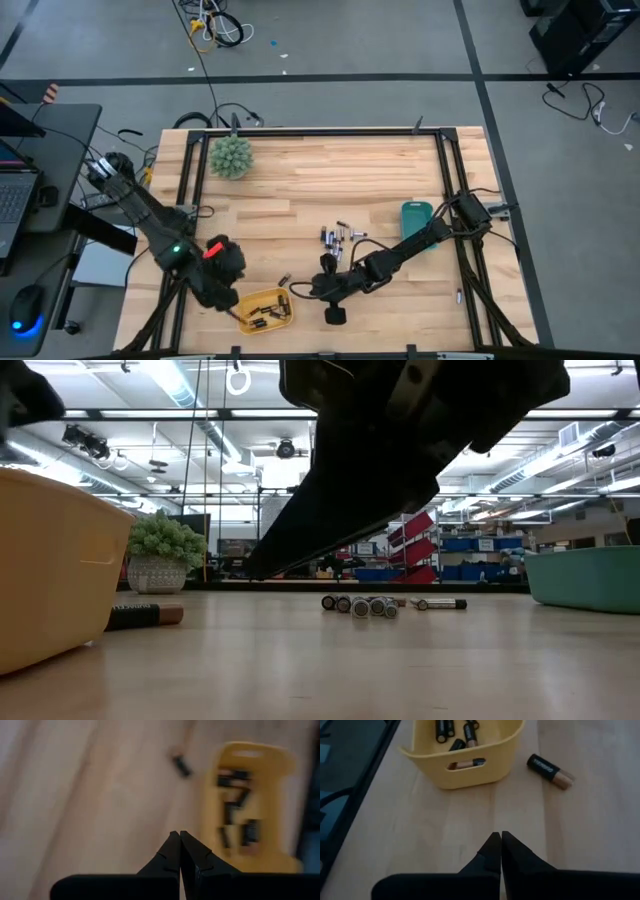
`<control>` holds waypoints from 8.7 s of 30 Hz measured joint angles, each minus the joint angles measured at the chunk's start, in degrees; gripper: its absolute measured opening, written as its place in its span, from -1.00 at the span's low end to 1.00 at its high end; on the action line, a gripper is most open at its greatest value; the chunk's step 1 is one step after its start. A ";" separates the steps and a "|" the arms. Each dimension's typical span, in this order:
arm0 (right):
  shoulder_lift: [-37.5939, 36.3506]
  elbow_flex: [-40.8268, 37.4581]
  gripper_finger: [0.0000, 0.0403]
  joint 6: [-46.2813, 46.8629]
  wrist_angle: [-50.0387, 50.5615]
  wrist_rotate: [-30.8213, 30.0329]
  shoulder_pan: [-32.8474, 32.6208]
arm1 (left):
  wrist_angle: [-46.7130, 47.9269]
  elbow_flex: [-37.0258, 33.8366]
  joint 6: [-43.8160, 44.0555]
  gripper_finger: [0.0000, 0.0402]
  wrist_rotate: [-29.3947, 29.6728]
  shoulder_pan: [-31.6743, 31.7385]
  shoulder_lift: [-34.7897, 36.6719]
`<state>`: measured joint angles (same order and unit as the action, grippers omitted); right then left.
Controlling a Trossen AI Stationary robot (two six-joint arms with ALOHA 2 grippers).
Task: Sort batteries
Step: Adjust the yellow bin, then put the black battery into the yellow bin
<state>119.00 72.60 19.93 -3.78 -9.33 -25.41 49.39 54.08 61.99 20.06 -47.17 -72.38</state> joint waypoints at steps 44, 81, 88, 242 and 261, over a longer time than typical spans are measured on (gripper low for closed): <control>0.00 0.00 -1.00 0.54 -2.61 -3.24 0.85 | -9.04 0.07 10.28 -1.00 -8.31 -8.82 -15.93; 0.00 0.00 -1.00 -0.60 -4.31 -4.32 2.03 | -25.27 0.00 -13.52 -1.00 -0.39 -1.70 -16.74; 0.00 0.00 -1.00 -0.60 -4.25 -4.32 2.03 | -25.84 0.00 -14.79 -1.00 -4.58 -0.01 -18.92; 7.11 2.73 -0.89 -25.31 -9.40 6.80 10.69 | -16.00 0.02 -19.40 -1.00 37.24 -6.46 -11.52; -19.01 -3.73 -0.89 -30.30 2.96 -7.77 9.28 | -24.10 0.02 -27.18 -1.00 46.33 -6.41 -11.50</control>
<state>99.99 68.87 -10.37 -0.83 -17.10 -16.13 25.29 54.11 34.81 66.39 -53.58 -83.88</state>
